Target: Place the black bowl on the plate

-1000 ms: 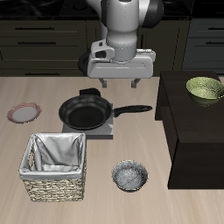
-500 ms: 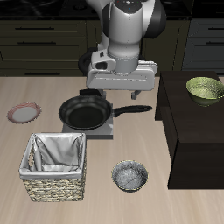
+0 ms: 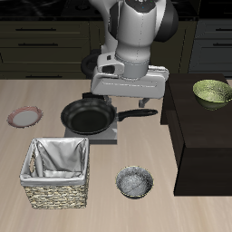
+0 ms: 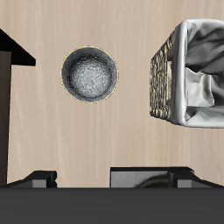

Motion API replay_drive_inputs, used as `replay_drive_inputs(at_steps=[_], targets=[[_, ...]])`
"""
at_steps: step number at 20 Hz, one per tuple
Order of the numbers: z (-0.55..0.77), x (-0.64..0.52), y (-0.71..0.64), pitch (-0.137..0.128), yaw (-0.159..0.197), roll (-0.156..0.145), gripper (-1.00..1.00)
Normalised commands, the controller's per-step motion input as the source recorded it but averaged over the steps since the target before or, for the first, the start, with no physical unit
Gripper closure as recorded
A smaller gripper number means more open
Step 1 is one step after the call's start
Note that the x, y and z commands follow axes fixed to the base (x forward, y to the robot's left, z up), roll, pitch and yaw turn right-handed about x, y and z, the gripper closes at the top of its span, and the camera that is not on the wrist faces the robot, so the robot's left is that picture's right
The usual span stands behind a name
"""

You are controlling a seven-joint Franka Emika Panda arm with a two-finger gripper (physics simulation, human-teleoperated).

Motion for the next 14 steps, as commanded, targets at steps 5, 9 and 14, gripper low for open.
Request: replay_drive_inputs(at_steps=[5,9,14], targets=[[0.15,0.3,0.06,-0.022,-0.008,0.003,-1.0],[0.12,0.21,0.17,-0.013,0.007,0.052,-1.0],[0.04,0.16,0.07,-0.001,0.026,0.063,-1.0]])
